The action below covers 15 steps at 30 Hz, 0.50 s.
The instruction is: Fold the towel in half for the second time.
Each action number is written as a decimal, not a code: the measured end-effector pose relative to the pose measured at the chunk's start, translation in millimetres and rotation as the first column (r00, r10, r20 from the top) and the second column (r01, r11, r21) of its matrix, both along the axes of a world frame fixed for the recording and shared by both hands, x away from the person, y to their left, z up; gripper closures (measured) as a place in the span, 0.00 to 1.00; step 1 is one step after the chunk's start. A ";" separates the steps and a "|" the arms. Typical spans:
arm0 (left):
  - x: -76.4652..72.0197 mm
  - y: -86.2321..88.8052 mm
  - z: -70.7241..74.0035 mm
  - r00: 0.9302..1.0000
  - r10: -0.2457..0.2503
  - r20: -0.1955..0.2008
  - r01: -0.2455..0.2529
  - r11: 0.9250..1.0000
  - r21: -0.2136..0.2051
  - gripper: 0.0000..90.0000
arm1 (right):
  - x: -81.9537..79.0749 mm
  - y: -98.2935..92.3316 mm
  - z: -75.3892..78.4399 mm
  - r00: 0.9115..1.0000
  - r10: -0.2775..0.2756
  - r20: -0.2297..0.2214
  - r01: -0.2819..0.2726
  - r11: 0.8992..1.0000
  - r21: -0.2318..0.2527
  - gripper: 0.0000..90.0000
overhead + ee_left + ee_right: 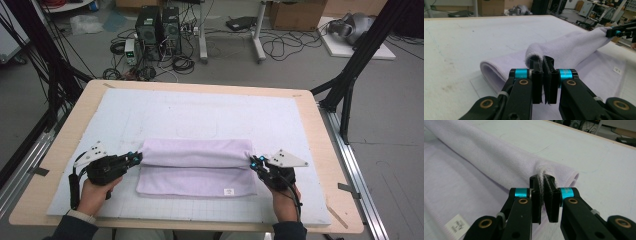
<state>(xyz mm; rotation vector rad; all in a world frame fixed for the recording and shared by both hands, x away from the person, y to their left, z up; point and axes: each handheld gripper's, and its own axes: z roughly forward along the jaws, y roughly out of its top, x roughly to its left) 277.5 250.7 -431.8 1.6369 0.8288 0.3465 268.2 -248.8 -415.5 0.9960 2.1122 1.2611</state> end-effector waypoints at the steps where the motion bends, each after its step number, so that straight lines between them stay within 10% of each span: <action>1: -3.4 1.5 -1.1 1.000 -0.002 -0.003 0.002 1.000 0.001 0.96 | -2.8 -0.6 -0.5 1.000 0.002 0.004 -0.002 1.000 0.000 0.95; 15: -31.4 2.4 -4.1 0.998 -0.058 -0.010 0.058 0.998 0.009 0.96 | -30.5 -3.2 -6.6 1.000 0.016 0.007 -0.016 1.000 0.008 0.95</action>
